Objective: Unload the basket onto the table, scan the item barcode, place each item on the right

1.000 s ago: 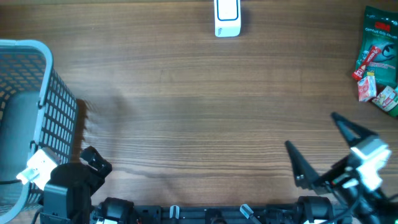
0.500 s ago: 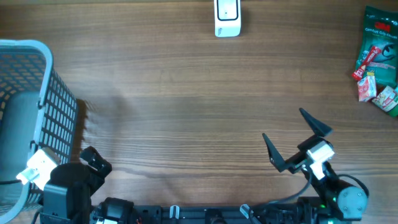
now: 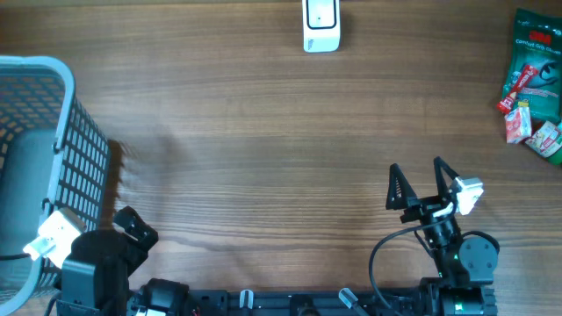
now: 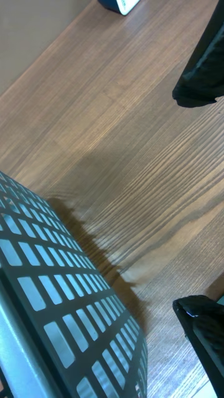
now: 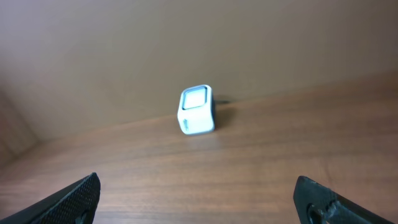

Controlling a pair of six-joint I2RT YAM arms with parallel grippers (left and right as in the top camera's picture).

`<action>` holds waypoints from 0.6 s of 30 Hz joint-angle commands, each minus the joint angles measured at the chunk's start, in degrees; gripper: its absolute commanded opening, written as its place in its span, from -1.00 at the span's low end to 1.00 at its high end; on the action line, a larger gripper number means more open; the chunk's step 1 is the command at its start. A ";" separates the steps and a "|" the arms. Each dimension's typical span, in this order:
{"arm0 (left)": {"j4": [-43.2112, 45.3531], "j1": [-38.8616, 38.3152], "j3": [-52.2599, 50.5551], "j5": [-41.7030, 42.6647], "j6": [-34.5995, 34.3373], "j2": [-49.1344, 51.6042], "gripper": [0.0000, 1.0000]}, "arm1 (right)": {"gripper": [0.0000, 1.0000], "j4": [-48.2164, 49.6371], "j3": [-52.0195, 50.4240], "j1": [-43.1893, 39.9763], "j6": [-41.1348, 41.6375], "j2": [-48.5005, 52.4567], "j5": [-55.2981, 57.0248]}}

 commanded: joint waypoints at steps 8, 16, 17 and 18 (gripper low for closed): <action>0.13 0.44 0.37 -0.13 -0.55 -0.20 1.00 | 1.00 -0.11 -0.07 0.17 1.68 -0.79 3.10; 0.13 0.44 0.37 -0.13 -0.55 -0.20 1.00 | 0.99 -0.11 -0.07 0.17 1.70 -0.74 3.10; 0.13 0.44 0.37 -0.13 -0.55 -0.20 1.00 | 0.99 -0.11 -0.07 0.17 1.68 -0.74 3.10; 0.13 0.44 0.37 -0.13 -0.55 -0.20 1.00 | 1.00 -0.11 -0.07 0.17 1.68 -0.72 3.10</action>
